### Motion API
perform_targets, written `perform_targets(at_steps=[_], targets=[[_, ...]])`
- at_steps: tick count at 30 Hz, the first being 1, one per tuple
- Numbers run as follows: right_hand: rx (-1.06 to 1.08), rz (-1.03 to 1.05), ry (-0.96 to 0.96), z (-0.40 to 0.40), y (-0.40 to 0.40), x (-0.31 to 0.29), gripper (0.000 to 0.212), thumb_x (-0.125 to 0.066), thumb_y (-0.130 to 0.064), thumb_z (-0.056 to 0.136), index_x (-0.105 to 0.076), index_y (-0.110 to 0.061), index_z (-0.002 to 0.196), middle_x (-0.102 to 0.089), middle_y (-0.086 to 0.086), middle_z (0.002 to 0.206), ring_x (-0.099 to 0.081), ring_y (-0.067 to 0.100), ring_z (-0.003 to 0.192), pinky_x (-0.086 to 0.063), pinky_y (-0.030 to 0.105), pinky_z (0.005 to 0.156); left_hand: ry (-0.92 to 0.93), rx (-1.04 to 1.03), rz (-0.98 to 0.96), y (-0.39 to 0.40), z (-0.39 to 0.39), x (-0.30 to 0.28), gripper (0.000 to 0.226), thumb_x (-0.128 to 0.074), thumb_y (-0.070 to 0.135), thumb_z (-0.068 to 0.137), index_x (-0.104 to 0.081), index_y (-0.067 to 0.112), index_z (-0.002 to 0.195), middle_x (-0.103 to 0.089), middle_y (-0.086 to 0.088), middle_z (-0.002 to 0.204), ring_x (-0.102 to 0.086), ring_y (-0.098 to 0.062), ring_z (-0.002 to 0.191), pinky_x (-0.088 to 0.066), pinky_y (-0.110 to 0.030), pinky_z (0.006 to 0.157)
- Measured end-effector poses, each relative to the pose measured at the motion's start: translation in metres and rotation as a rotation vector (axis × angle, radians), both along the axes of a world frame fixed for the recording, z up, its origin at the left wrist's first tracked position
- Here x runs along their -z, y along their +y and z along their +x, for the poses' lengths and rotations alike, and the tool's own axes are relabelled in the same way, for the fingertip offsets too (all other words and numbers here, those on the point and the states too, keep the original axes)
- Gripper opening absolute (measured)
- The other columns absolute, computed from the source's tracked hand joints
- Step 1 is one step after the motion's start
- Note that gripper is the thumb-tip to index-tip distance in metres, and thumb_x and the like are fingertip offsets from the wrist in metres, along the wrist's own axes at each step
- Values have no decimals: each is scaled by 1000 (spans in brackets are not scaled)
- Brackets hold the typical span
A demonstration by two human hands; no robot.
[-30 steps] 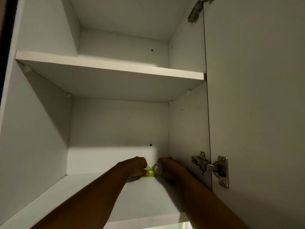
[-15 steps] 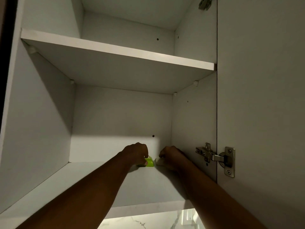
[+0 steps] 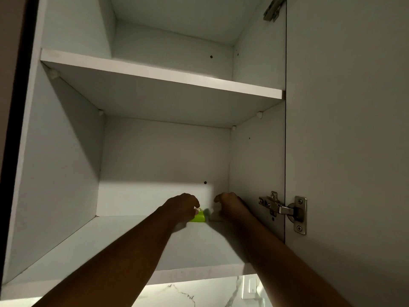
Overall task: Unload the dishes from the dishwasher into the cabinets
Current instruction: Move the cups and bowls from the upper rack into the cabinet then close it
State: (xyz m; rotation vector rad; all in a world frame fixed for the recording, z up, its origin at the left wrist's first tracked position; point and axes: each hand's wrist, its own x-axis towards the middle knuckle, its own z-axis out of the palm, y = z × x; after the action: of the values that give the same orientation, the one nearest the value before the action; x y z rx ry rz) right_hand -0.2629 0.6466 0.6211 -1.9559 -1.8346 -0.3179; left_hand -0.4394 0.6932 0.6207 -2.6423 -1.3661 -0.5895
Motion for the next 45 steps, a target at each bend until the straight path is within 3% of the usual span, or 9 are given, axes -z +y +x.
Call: perform_targets(at_steps=[9,16,22,24,27,30,36,41,45], targets=[[-51,161,19,-22,-40,0,51,-60,-15,91,-50,-22,141,-60,13,130,-59,31,119,-48,36,96,1,-115,289,-45,-9,3,41,-45,45,99,-49,32,138,-47,2,137,-46,-19,128,-41,-37,98],[-146,279,0,-30,-84,23,58,-58,-44,95,-39,-22,146,-54,10,130,-51,29,122,-47,40,93,-61,-144,432,-94,-21,17,48,-49,53,94,-49,30,137,-51,4,134,-49,-19,123,-41,-37,92],[-119,399,-54,-40,-137,32,59,-54,-52,95,-43,-21,144,-51,8,132,-50,28,121,-46,40,91,-168,-50,612,-129,-49,31,48,-50,56,91,-59,25,127,-62,1,121,-61,-23,107,-46,-40,83],[-126,422,-80,-47,-166,39,58,-56,-51,95,-45,-21,142,-53,8,130,-52,28,118,-49,41,90,-161,-13,696,-151,-59,39,53,-39,61,89,-60,27,124,-63,4,117,-63,-20,104,-44,-41,86],[-111,485,-90,-53,-209,55,53,-58,-48,94,-48,-21,138,-57,5,124,-54,25,111,-50,39,84,-194,76,756,-190,-63,55,46,-44,58,91,-60,28,122,-62,8,116,-61,-16,106,-41,-42,94],[-55,578,-51,-70,-251,86,43,-61,-41,94,-55,-18,129,-61,3,112,-58,23,101,-46,31,73,-219,152,735,-231,-70,79,43,-48,54,91,-59,27,123,-61,7,119,-59,-16,111,-41,-40,93],[73,593,25,-100,-335,164,36,-58,-36,94,-58,-19,126,-66,0,113,-63,19,100,-57,31,73,-144,249,531,-298,-78,157,46,-53,54,90,-56,27,128,-61,4,122,-62,-19,107,-43,-41,93],[211,405,49,-94,-423,243,36,-61,-34,95,-55,-20,128,-65,-1,115,-63,15,101,-56,27,78,-105,412,283,-371,-65,228,50,-65,50,86,-57,28,129,-62,4,126,-62,-20,113,-42,-44,100],[348,266,83,-74,-513,292,39,-57,-32,95,-53,-20,133,-62,0,122,-60,19,108,-55,32,82,-10,506,140,-437,-35,268,55,-58,55,88,-48,33,137,-54,6,136,-54,-18,122,-39,-45,103]])
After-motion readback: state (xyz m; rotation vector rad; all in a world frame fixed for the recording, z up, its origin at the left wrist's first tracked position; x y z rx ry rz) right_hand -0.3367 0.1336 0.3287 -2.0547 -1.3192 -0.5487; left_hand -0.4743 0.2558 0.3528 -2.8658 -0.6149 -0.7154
